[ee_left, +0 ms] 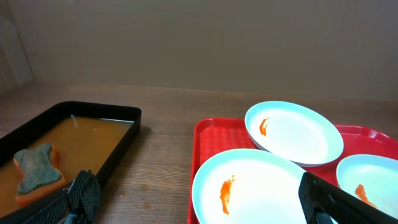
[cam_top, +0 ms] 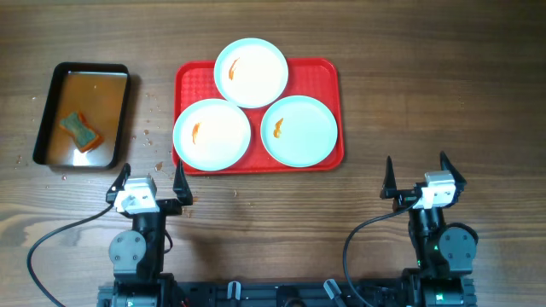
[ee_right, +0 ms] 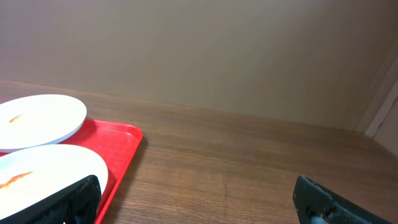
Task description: Clean dirty plates on tray and stack at the side
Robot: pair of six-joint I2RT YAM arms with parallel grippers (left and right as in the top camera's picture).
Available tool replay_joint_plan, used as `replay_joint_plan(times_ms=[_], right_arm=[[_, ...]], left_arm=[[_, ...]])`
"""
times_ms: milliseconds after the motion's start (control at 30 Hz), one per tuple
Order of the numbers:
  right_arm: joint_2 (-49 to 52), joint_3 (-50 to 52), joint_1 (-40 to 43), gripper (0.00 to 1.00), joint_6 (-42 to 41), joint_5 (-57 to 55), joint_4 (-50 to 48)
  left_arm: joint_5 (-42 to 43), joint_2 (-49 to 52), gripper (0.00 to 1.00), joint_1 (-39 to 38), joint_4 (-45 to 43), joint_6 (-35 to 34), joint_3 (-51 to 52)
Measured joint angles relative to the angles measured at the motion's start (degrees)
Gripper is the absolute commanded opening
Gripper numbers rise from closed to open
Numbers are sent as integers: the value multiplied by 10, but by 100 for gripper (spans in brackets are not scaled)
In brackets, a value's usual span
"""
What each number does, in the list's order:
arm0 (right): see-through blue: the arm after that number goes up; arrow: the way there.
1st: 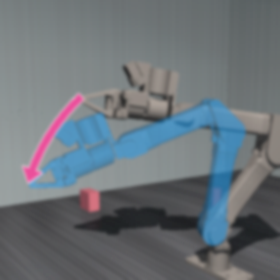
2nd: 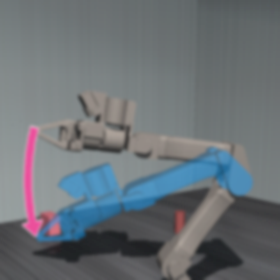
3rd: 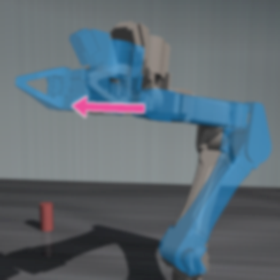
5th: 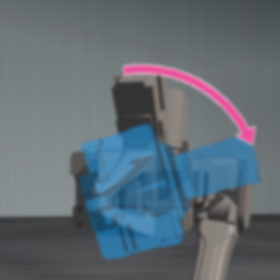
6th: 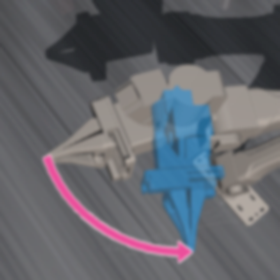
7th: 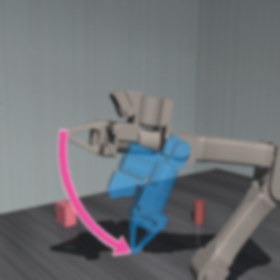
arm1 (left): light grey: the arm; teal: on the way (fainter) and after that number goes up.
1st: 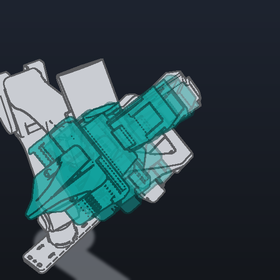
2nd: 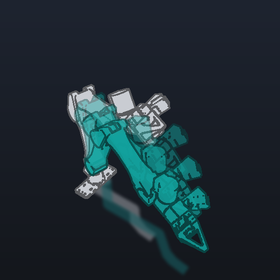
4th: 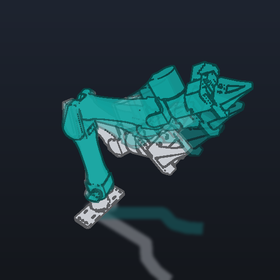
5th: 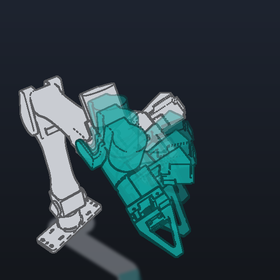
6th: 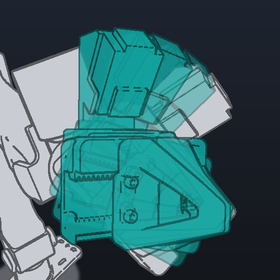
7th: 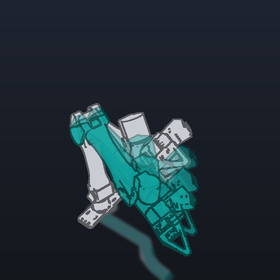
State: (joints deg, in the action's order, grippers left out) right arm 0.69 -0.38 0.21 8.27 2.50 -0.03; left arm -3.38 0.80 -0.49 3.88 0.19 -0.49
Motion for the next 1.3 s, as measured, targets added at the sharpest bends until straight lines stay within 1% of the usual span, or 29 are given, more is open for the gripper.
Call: replay_joint_plan(times_ms=[1167, 1233, 1300], right_arm=[[0, 0, 0, 100, 0, 0, 0], [0, 0, 0, 100, 0, 0, 0], [0, 0, 0, 100, 0, 0, 0]], left_arm=[[0, 0, 100, 0, 0, 0, 0], [0, 0, 100, 0, -6, 0, 0], [16, 0, 100, 0, -37, 0, 1]])
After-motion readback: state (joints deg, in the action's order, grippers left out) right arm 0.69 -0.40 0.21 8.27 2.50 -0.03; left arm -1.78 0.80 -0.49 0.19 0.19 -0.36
